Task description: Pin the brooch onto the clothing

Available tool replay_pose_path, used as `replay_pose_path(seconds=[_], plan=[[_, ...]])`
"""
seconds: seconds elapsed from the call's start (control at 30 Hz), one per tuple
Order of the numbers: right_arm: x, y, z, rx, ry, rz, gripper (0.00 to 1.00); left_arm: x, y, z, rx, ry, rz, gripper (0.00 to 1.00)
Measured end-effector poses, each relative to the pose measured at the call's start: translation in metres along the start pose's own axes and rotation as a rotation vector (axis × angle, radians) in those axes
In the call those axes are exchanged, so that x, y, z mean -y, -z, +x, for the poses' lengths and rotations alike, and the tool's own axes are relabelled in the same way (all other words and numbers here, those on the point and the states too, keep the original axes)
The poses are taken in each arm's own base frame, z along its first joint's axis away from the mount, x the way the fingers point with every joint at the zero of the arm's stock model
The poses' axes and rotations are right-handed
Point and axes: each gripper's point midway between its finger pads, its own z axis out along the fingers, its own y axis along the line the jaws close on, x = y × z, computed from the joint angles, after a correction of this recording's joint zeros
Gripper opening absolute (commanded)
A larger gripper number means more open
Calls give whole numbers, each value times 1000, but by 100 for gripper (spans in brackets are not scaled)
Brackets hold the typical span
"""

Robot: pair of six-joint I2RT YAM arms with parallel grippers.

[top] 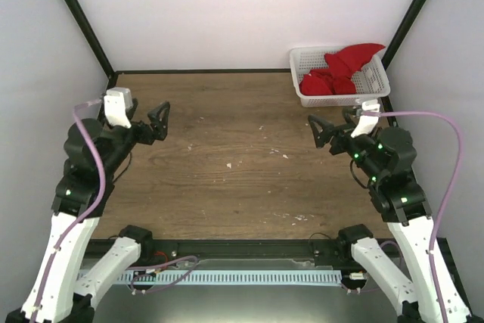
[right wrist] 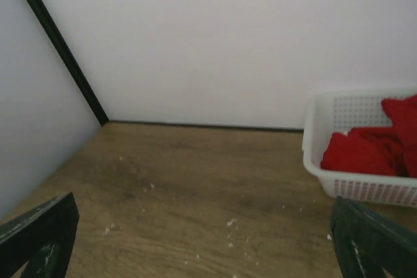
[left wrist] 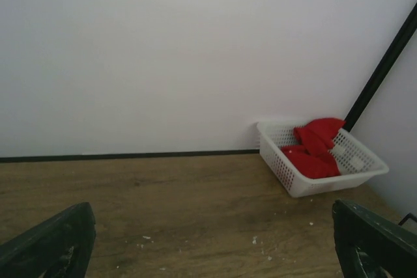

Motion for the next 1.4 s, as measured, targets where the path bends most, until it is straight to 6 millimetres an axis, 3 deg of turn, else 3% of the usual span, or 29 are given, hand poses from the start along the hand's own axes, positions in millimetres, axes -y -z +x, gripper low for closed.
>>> replay_pose_path(seconds=[0.23, 0.43, 0.87, 1.1, 1.3, 1.4], plan=[[-2, -27, 52, -120, -15, 2, 100, -3, -44, 25, -92, -23, -23, 99], [2, -44, 87, -202, -9, 45, 100, -7, -59, 40, -111, -50, -45, 100], [24, -86, 137, -343, -25, 192, 100, -4, -51, 29, -20, -116, -38, 100], [45, -106, 165, -412, -34, 313, 100, -3, -44, 21, 4, -147, -38, 100], [69, -116, 162, -393, -63, 414, 100, -2, -39, 20, 19, -182, -34, 100], [96, -117, 155, -360, -104, 495, 100, -3, -35, 22, 23, -196, -34, 100]])
